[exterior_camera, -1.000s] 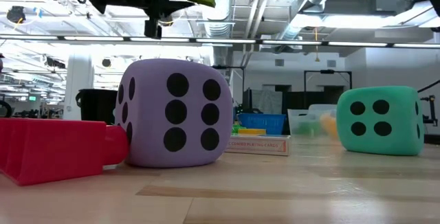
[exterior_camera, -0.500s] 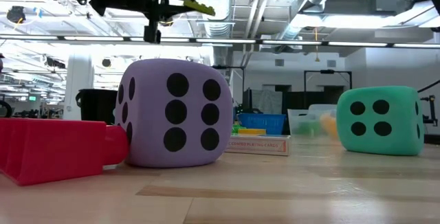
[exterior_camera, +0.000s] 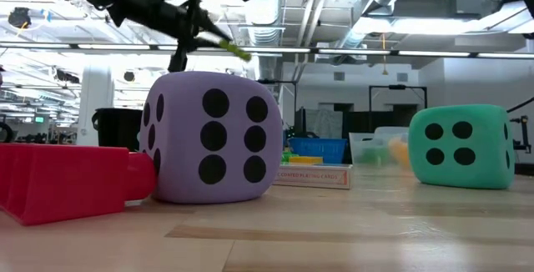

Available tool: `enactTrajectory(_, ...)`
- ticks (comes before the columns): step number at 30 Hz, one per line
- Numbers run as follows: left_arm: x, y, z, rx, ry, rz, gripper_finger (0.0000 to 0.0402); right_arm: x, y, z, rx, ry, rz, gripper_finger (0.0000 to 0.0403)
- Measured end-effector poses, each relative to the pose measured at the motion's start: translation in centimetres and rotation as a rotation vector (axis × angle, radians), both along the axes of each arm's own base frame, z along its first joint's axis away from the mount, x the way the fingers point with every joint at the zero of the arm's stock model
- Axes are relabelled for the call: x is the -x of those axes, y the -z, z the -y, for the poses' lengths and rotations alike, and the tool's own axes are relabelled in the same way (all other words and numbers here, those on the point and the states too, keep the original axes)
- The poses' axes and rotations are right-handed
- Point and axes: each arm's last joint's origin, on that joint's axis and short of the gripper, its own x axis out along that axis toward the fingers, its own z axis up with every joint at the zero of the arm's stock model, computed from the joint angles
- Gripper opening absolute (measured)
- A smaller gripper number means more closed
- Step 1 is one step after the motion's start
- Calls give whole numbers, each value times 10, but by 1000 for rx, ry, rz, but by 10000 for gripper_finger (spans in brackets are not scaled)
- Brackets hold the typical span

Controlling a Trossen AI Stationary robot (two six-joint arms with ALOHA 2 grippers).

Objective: Pick & Place Toys
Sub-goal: Put the small light green game piece into the dark blue bin, then put the large red game piece into the transparent bin

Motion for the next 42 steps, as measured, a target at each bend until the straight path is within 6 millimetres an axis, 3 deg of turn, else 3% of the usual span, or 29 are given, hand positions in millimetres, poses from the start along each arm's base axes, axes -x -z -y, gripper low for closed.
enactTrajectory(6,-6,15,-19,-201,-101,-104,42,18,-23,-2,74,-29,44,204)
enactTrajectory(13,-19,42,-25,-321,-31,-241,45,48,-49,2,54,11,84,176)
enactTrajectory(22,-27,64,-30,-324,4,-322,76,71,-44,5,-55,106,-53,182)
enactTrajectory(31,-27,66,-30,-322,7,-330,114,70,-42,-8,-107,129,-63,185)
enactTrajectory(36,-28,66,-29,-308,49,-310,160,69,-42,-21,-97,178,-49,183)
enactTrajectory(42,-33,62,-22,-283,202,-208,222,70,-43,-51,-67,244,-25,172)
